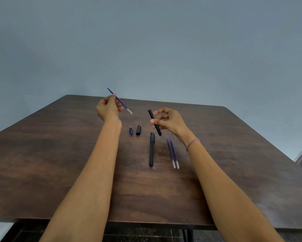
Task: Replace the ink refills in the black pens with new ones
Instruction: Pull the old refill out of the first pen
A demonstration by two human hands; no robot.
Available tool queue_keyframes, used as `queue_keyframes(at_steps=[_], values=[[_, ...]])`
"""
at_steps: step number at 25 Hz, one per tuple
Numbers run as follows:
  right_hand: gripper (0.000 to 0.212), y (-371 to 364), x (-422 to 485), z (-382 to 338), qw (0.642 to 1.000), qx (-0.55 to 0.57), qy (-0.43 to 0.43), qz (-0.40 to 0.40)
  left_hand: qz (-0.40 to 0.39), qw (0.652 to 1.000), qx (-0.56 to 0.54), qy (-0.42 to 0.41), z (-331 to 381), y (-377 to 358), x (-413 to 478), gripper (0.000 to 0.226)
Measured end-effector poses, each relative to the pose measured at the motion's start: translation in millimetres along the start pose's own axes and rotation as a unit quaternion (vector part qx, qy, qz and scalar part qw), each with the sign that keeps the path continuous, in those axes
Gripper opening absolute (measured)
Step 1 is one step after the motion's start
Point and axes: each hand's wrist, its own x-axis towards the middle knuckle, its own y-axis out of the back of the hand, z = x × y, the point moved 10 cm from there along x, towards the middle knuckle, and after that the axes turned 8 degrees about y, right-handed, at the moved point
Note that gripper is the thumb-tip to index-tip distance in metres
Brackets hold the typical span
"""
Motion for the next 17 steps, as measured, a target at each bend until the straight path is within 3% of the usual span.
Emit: queue_keyframes(at_steps=[2,5,8,13,17], values=[[0.028,1.5,-0.1,2.6,1.0,0.005,0.002,0.008,-0.012,0.995,0.1,0.011,8.5,3.1,8.2,0.015],[0.027,4.9,-0.3,3.8,1.0,0.011,0.01,0.023,-0.045,0.956,0.287,0.027,16.6,8.6,12.3,0.013],[0.028,7.6,-0.6,0.8,0.999,0.02,0.022,0.044,-0.08,0.901,0.425,0.024,21.3,15.2,8.1,0.009],[0.03,10.7,-0.4,-1.0,0.998,0.022,0.033,0.055,-0.096,0.773,0.626,0.02,20.3,35.0,12.4,0.017],[0.034,12.4,0.2,-1.4,0.997,0.022,0.041,0.062,-0.092,0.72,0.687,0.025,14.7,49.5,15.3,0.017]])
